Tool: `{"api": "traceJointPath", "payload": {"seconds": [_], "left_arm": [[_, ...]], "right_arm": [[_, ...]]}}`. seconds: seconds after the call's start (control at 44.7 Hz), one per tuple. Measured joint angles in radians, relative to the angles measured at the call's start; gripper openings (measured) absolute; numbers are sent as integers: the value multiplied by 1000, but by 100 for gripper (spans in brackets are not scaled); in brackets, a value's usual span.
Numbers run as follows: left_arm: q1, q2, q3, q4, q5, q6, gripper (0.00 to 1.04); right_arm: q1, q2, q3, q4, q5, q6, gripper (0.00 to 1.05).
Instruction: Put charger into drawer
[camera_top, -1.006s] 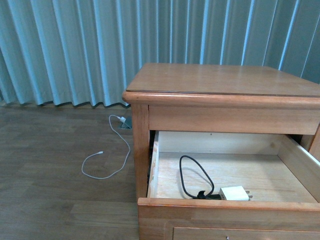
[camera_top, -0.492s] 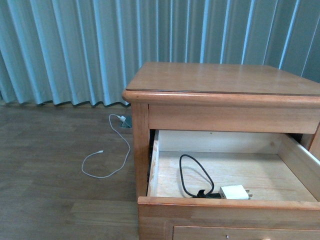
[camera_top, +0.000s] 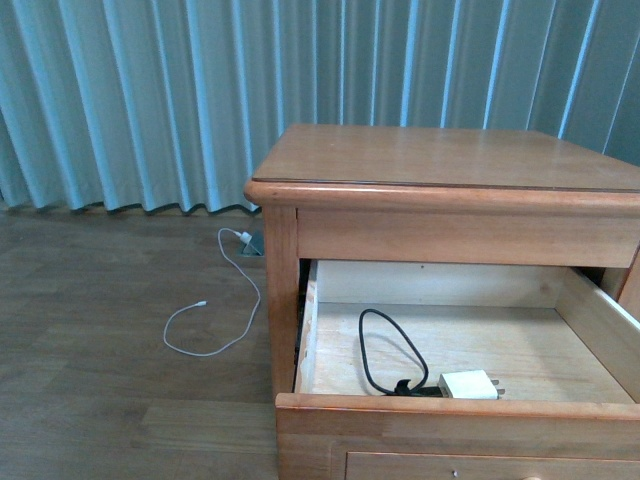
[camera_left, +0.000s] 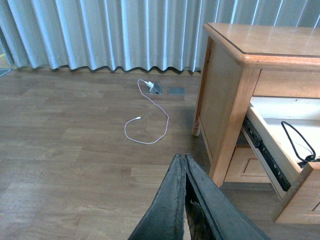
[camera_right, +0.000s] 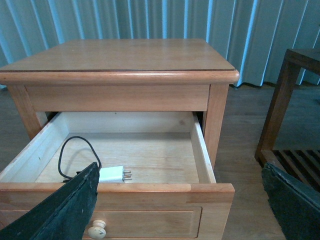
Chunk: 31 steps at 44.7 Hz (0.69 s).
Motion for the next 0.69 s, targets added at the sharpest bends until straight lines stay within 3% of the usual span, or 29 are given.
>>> {"api": "traceJointPath", "payload": {"seconds": [0.604, 0.693], "left_arm": [[1, -40, -34, 1, 1, 0, 5], [1, -40, -34, 1, 1, 0, 18]], "right_arm": [[0, 0, 0, 0, 0, 0, 96], [4, 29, 39, -137, 0, -27, 96]]}}
